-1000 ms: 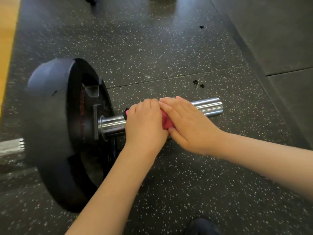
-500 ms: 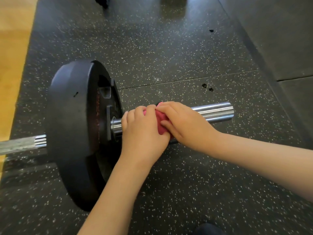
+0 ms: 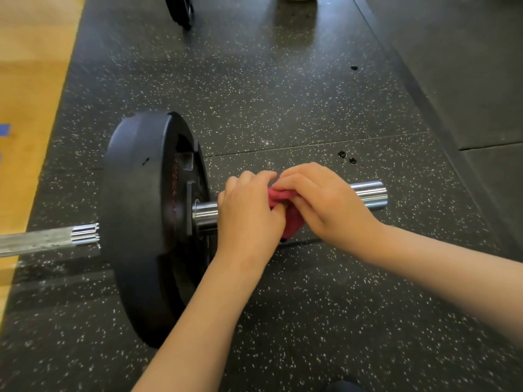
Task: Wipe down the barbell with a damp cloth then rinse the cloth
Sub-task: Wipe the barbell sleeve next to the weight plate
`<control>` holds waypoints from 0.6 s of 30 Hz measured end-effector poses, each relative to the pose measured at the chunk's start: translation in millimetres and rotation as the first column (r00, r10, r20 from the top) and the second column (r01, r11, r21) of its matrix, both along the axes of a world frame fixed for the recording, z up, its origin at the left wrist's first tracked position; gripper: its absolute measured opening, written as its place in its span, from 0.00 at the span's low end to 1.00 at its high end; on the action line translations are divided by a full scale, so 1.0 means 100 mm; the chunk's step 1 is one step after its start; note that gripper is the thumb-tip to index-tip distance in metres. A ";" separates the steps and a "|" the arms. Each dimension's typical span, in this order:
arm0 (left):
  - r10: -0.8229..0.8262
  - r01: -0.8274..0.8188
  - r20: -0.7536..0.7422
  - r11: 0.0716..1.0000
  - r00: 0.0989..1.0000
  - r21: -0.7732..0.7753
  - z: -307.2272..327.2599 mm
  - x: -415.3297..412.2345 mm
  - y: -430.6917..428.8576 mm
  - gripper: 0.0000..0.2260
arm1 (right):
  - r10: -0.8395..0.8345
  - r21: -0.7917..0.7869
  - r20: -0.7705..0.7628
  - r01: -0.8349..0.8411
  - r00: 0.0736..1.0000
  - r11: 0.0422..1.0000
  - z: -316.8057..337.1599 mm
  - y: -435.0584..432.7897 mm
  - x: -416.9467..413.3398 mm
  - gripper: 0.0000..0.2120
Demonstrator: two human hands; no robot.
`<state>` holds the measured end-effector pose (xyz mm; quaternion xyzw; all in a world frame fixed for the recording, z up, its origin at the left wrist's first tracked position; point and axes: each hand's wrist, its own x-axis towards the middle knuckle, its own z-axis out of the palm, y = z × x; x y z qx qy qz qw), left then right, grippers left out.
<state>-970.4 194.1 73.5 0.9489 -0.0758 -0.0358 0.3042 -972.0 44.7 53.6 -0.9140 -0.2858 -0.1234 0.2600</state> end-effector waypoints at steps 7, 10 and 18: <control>0.035 -0.037 -0.028 0.995 0.999 -0.092 0.35 0.09 -0.11 0.03 | -0.073 0.116 0.050 0.067 0.996 0.991 0.33 0.02 0.11 0.12; 0.037 -0.038 -0.016 0.998 0.999 -0.059 0.61 0.20 -0.13 0.07 | -0.119 0.172 0.100 0.101 0.988 0.980 0.49 0.06 0.22 0.11; -0.196 0.188 0.089 0.978 0.977 0.089 1.20 0.59 0.04 0.07 | -0.206 0.308 0.221 0.133 0.953 0.942 0.88 0.17 0.49 0.11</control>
